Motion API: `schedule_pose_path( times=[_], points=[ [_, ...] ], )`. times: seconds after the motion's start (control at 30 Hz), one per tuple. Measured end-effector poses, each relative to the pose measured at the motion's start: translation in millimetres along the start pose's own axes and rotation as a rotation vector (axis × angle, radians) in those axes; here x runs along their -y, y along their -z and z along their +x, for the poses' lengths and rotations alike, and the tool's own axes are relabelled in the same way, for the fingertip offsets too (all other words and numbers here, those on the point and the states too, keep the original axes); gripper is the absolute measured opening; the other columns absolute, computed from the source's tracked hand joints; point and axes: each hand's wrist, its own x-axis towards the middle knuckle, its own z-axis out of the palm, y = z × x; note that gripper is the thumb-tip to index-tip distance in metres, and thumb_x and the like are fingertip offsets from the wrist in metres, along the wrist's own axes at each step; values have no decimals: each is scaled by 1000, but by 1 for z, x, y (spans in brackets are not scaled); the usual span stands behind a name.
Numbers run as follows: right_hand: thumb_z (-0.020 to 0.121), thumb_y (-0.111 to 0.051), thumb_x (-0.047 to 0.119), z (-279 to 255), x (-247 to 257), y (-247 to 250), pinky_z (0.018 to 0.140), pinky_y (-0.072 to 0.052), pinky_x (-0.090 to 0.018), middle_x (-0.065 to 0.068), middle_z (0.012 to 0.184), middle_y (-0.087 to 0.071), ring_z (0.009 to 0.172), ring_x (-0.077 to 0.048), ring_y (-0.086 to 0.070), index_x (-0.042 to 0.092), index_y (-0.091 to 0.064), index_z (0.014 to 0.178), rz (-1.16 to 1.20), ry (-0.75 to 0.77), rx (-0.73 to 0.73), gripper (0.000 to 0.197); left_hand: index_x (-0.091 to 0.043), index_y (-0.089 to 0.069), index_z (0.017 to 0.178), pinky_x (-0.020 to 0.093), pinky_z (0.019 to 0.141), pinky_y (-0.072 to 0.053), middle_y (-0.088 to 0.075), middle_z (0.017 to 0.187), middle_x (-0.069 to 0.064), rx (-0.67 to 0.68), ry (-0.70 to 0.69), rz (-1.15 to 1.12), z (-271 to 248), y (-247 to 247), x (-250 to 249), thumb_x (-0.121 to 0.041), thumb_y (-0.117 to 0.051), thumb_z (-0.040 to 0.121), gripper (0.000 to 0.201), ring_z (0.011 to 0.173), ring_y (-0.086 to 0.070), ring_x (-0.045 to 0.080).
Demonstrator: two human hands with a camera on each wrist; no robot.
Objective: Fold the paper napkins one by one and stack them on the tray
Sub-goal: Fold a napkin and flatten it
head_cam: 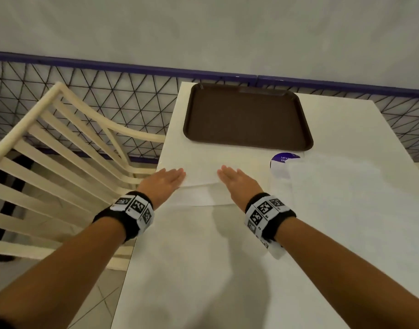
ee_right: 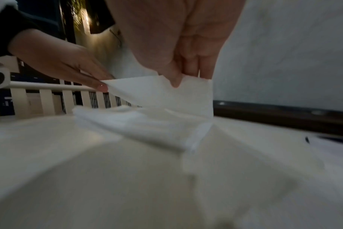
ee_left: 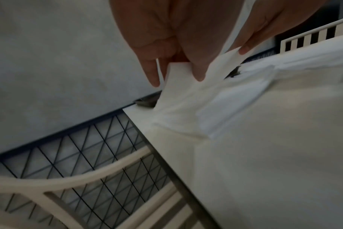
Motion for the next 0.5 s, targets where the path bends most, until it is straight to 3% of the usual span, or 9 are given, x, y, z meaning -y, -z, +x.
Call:
schedule_pose_path(
  times=[0.03,0.07,0.13,0.37,0.5],
  points=[
    [93,-26,-10,-1,2,-8,119,-10,-30,-7,159,-1,146,-23,-12,9,-4,150,11,2,34,64,5,-62,116,38,81,-55,-63,119,20,-45,-16,37,-1,-10,-1,-3,-85,58,63,97,-68,31],
    [93,-26,-11,-2,4,-14,119,-9,-29,-7,159,1,147,-22,-9,9,-2,150,23,0,68,65,3,-70,101,36,67,-57,-71,103,17,-99,-30,55,-2,-20,-2,1,-92,35,69,82,-72,27],
    [93,-26,-12,-4,7,-22,118,-8,-28,-8,159,5,147,-21,-5,8,1,150,39,-2,107,66,3,-73,91,38,58,-57,-73,93,15,-137,-47,46,-3,-32,-3,7,-91,18,75,75,-73,26],
    [94,-23,-11,-1,10,-28,118,-8,-27,-7,159,4,147,-19,-6,10,0,150,55,16,59,65,2,-71,99,42,68,-57,-72,101,16,-219,-26,21,-7,-44,4,12,-86,26,75,86,-72,28],
    [94,-23,-10,0,10,-38,119,-7,-28,-6,159,4,147,-18,-5,12,-2,150,70,20,114,65,-1,-74,93,38,65,-57,-73,98,14,-132,-79,-23,-10,-52,1,4,-89,28,67,82,-72,26]
  ],
)
